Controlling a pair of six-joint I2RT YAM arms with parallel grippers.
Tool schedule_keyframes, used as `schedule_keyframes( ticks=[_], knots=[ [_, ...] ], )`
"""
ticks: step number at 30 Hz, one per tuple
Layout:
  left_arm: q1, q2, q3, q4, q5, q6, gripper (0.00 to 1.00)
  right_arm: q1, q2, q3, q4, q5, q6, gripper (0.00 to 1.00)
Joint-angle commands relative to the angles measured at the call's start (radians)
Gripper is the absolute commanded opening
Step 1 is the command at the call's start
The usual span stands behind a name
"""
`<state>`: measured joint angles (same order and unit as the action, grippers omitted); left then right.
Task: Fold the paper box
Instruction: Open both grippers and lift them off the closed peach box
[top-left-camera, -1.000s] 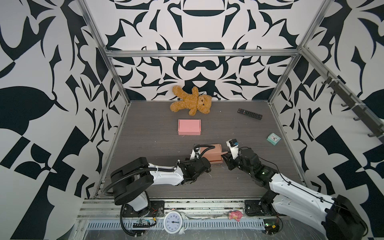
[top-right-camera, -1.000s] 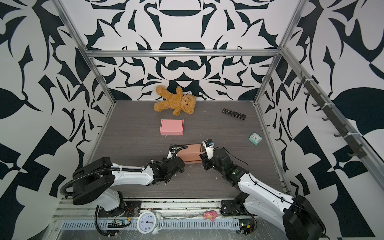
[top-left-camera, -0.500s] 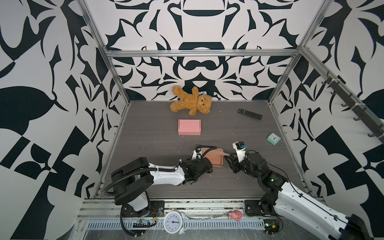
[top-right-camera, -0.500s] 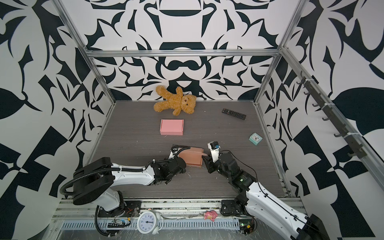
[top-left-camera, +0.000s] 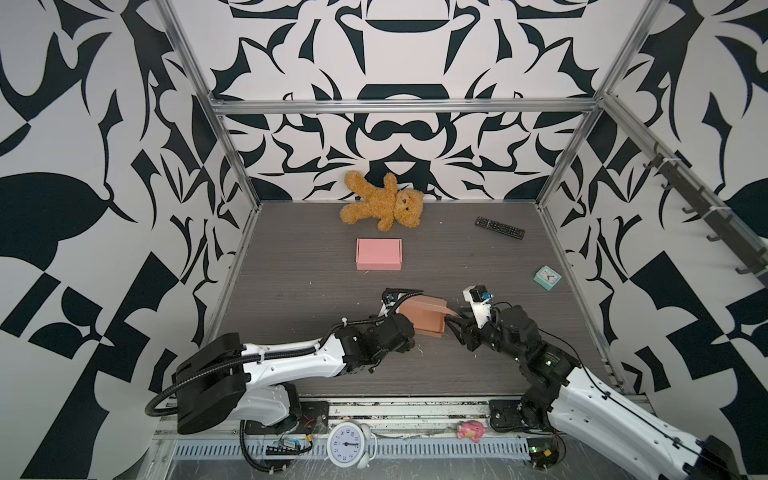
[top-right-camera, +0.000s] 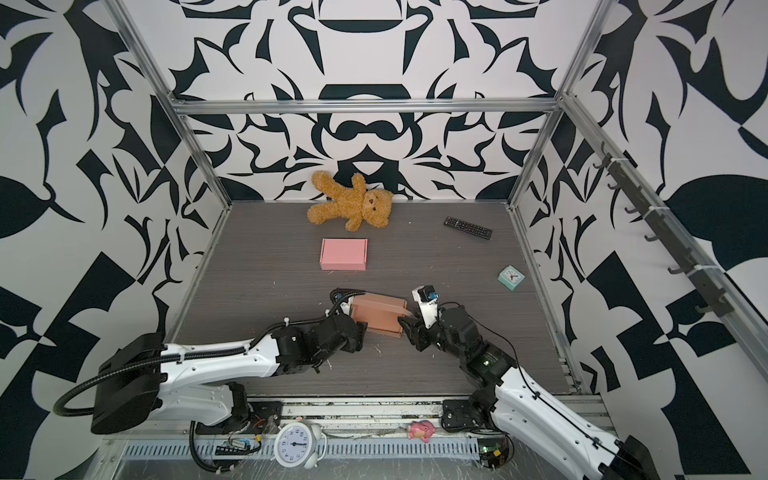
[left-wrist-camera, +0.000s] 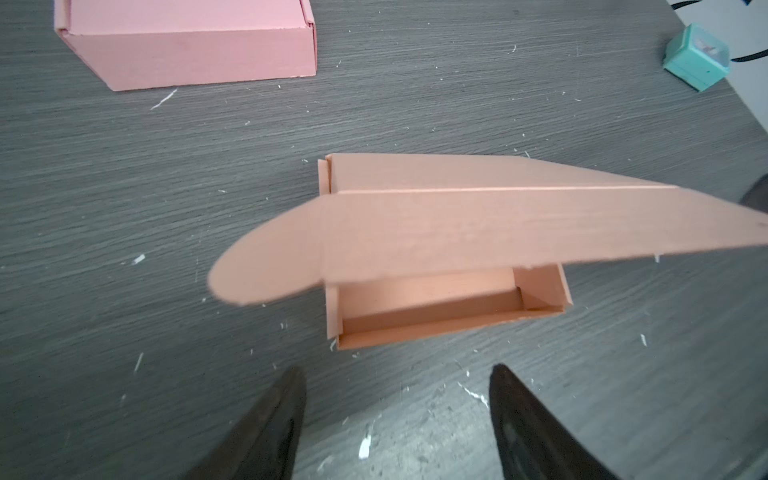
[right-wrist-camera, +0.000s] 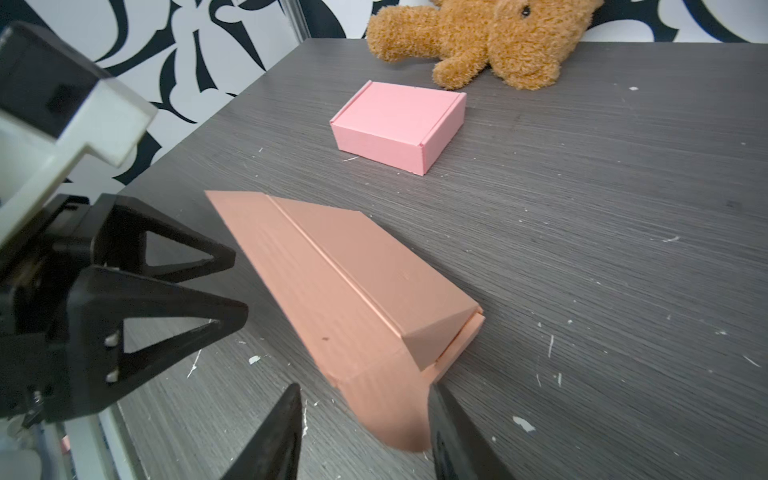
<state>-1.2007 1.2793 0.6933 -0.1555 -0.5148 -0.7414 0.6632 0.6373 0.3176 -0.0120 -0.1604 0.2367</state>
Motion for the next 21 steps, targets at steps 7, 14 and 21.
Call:
schedule_keyframes(
  ticks=[7, 14, 21],
  knots=[
    [0.024, -0.168, 0.105, -0.346, 0.14, 0.012, 0.78, 0.006, 0.007, 0.186, -0.111, -0.068, 0.012, 0.59],
    [0.203, -0.183, 0.211, -0.36, 0.373, 0.06, 0.78, 0.006, 0.16, 0.345, -0.192, 0.025, 0.193, 0.6],
    [0.448, -0.047, 0.308, -0.312, 0.637, 0.116, 0.78, 0.005, 0.313, 0.483, -0.257, 0.063, 0.286, 0.51]
  ],
)
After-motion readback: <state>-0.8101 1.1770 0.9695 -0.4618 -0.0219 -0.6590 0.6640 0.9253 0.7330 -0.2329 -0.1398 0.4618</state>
